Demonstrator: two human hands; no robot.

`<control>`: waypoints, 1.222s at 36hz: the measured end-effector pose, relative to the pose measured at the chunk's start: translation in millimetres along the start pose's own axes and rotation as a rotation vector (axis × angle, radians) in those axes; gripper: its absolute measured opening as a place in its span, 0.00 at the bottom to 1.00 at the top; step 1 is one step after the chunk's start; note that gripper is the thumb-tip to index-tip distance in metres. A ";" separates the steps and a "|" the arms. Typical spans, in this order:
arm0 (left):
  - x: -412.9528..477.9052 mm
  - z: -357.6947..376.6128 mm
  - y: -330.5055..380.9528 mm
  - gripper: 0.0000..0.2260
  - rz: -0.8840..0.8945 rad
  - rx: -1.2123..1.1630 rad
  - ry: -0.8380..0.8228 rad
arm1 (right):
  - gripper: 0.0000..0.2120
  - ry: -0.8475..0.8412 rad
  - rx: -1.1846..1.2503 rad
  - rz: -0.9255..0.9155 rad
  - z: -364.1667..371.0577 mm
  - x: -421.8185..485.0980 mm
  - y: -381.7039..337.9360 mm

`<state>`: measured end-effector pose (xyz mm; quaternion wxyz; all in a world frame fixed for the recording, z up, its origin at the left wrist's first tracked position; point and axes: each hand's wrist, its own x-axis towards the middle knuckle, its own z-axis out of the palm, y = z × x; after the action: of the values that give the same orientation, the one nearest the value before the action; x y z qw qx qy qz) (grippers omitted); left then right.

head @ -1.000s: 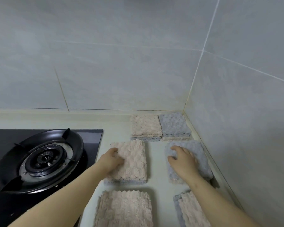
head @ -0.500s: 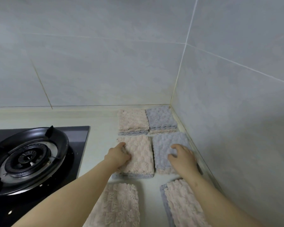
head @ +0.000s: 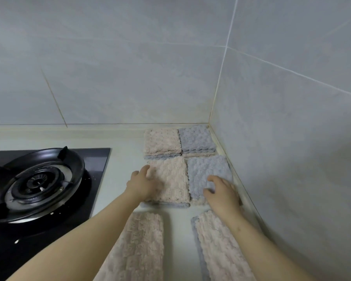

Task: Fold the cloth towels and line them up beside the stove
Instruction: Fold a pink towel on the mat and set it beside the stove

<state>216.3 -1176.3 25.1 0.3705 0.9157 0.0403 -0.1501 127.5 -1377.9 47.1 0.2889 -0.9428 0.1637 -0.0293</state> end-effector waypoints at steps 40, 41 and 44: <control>-146.7 39.5 -30.3 0.37 -0.101 -0.095 -0.087 | 0.25 0.001 -0.095 0.079 -6.7 -133.2 40.8; -145.8 42.1 -29.3 0.36 -0.110 -0.088 -0.091 | 0.25 -0.013 -0.098 0.073 -7.0 -133.2 41.6; -148.4 43.7 -25.1 0.38 -0.115 -0.081 -0.093 | 0.26 -0.019 -0.150 0.027 -9.5 -131.5 46.5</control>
<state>59.7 -1182.8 23.8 0.3994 0.8883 0.0815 -0.2116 -11.7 -1376.3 34.3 0.2192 -0.9598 0.1755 -0.0040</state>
